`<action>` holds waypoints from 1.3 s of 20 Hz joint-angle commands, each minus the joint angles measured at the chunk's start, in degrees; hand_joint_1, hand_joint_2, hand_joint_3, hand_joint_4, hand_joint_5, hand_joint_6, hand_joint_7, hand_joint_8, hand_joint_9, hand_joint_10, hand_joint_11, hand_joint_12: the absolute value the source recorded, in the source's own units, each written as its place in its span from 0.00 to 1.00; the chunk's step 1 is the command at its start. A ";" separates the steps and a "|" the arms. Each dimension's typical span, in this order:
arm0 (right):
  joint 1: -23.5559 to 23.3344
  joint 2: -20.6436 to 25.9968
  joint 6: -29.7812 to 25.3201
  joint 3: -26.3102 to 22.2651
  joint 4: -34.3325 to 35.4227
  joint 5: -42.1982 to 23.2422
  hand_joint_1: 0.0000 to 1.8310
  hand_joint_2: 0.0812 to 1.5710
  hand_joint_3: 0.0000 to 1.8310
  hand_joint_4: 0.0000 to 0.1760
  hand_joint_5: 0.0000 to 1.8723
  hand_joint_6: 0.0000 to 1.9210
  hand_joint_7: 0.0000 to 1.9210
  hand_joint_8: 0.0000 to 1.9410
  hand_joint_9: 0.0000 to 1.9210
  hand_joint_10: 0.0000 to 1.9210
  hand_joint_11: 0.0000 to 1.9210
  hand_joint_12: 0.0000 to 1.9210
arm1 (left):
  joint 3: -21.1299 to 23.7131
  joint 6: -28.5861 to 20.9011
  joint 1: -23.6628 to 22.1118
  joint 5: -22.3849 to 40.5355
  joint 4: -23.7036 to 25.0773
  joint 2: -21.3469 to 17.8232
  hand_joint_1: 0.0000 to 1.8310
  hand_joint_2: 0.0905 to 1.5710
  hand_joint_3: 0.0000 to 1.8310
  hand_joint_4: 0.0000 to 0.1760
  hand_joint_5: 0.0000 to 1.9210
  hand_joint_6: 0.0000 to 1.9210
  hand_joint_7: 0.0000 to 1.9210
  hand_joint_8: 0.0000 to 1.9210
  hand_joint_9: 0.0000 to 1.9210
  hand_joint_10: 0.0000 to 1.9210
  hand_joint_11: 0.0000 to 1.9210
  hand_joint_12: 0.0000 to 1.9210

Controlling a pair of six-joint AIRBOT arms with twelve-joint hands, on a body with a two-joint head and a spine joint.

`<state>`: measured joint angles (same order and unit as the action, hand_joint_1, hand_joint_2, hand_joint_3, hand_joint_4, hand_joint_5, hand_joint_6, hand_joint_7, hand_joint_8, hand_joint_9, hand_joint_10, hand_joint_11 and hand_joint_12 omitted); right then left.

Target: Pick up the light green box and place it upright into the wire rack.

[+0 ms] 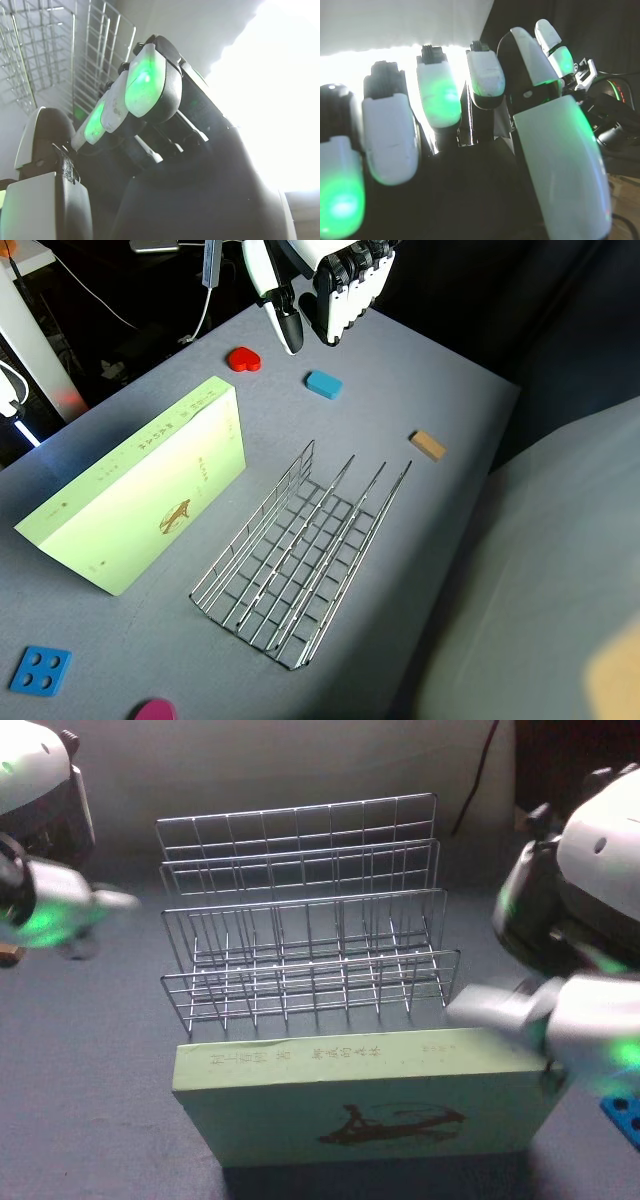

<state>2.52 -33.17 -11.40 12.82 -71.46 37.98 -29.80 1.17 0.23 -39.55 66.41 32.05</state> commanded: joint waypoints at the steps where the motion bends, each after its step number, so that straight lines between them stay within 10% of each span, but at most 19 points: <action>1: -0.58 -0.16 -0.17 -0.37 -3.23 -1.58 0.05 0.61 0.01 0.10 0.04 0.00 0.07 0.00 0.05 0.00 0.00 0.31 | 0.15 0.06 -0.82 1.67 4.06 0.17 0.08 0.71 0.01 0.12 0.09 0.00 0.08 0.00 0.08 0.00 0.00 0.32; 9: -0.65 -2.93 -0.87 -1.01 -3.07 4.23 0.06 0.61 0.00 0.00 0.05 0.00 0.09 0.00 0.06 0.00 0.00 0.33 | 0.20 0.06 -0.85 1.17 4.04 0.17 0.08 0.71 0.00 0.02 0.09 0.00 0.08 0.00 0.07 0.00 0.00 0.30; 15: -3.02 -10.34 -2.38 0.12 -3.16 9.59 0.29 0.59 0.00 0.00 0.04 0.00 0.07 0.00 0.04 0.00 0.00 0.28 | 0.55 0.31 -1.59 0.65 4.04 -0.16 0.08 0.71 0.00 0.03 0.09 0.00 0.08 0.00 0.07 0.00 0.00 0.28; 26: -0.81 -28.33 -5.42 12.62 7.90 15.97 0.43 0.58 0.00 0.00 0.05 0.00 0.07 0.00 0.03 0.00 0.00 0.24 | 0.75 2.29 -1.90 0.92 4.04 -4.94 0.09 0.73 0.00 0.03 0.09 0.00 0.08 0.00 0.08 0.00 0.00 0.28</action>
<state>2.13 -62.04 -16.43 25.89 -58.98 55.31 -29.21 3.20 -0.73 -40.64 66.32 27.22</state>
